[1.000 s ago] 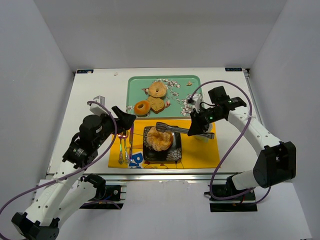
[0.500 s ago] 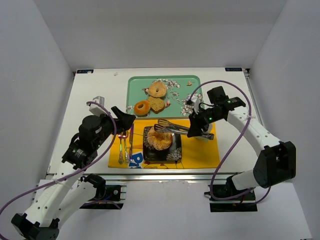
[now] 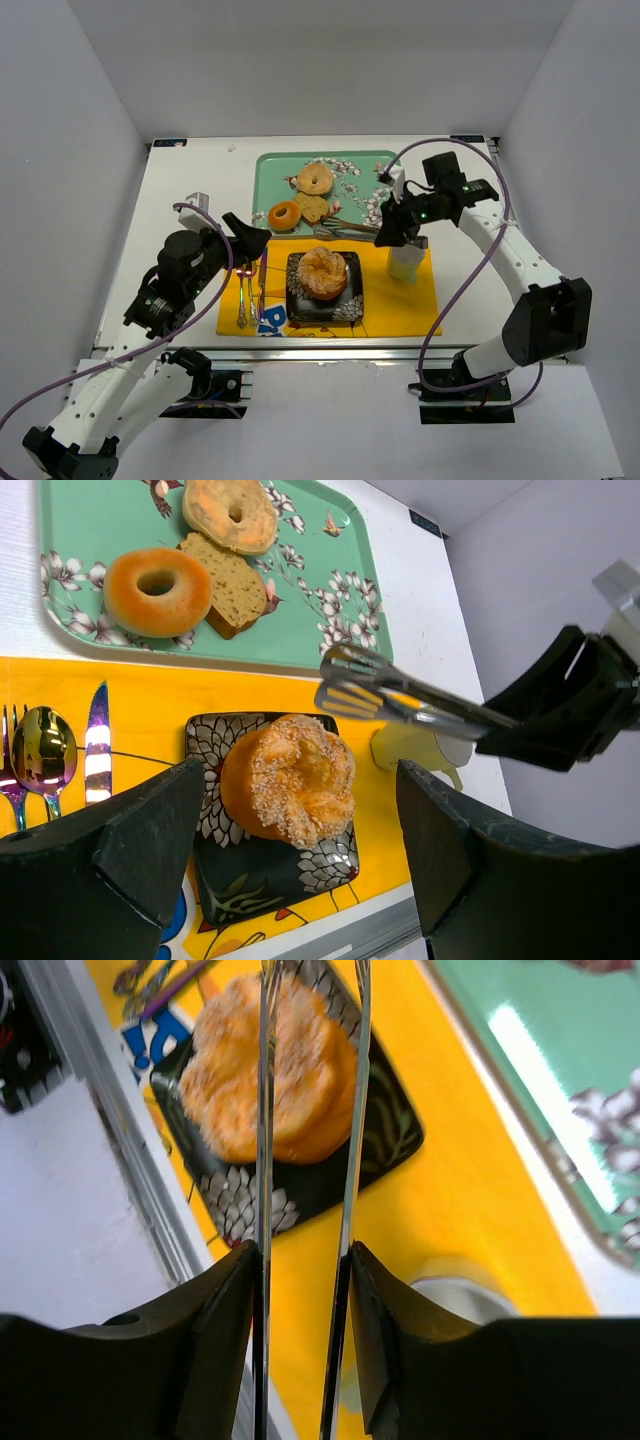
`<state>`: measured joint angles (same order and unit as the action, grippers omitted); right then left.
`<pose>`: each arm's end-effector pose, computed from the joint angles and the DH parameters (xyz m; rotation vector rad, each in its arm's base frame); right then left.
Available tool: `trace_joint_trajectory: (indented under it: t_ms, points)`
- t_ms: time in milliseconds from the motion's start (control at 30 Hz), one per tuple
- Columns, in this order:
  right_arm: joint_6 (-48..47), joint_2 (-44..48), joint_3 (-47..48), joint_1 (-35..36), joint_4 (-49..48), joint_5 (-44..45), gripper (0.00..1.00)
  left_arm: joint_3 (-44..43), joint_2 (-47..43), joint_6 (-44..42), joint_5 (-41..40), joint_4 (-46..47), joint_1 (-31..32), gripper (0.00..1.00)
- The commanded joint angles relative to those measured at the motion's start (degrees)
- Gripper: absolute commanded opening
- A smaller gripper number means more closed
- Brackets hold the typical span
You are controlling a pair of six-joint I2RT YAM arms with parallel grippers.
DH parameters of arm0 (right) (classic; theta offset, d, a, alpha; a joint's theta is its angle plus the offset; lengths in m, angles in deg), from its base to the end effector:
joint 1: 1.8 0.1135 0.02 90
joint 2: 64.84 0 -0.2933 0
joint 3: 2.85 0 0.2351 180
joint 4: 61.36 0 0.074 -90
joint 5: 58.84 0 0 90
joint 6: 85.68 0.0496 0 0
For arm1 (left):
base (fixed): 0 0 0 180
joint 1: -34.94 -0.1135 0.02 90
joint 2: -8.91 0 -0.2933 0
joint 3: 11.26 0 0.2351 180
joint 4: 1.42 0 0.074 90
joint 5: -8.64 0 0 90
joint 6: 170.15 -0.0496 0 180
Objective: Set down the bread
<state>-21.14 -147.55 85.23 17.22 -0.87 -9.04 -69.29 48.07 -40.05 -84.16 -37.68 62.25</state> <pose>0.2551 0.1218 0.3346 -1.1535 2.0984 0.8272 0.1192 -0.0588 0.3378 -0.2514 1.9295 -0.7536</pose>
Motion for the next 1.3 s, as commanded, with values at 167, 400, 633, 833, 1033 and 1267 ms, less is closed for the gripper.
trace_joint_trajectory:
  t_ms: [167, 400, 633, 833, 1033, 1267]
  points:
    - [8.30, -9.47, 9.93, -0.13, -6.59, -4.00, 0.44, -1.84, -0.57, -0.20, -0.88, -0.85, -0.15, 0.86]
    - [21.05, -16.94, 13.62, 0.57, -13.80, -4.09, 0.45, -1.93, -0.83, -0.02, -0.97, -1.03, -0.15, 0.86]
    - [26.59, -25.64, 21.18, 2.77, -16.18, -1.55, 0.48, -2.20, -0.57, 0.16, -1.15, -1.47, -0.15, 0.86]
    - [27.83, -28.99, 23.73, 3.21, -17.24, 0.56, 0.50, -2.46, -0.83, 0.42, -1.85, -2.25, -0.15, 0.86]
    - [26.95, -30.13, 24.17, 3.30, -17.68, 1.71, 0.52, -2.02, -0.84, 0.77, -1.94, -2.26, -0.15, 0.86]
    - [26.33, -31.45, 24.09, 3.91, -16.98, 1.97, 0.53, -2.28, 0.39, 0.51, -1.50, -1.64, -0.15, 0.86]
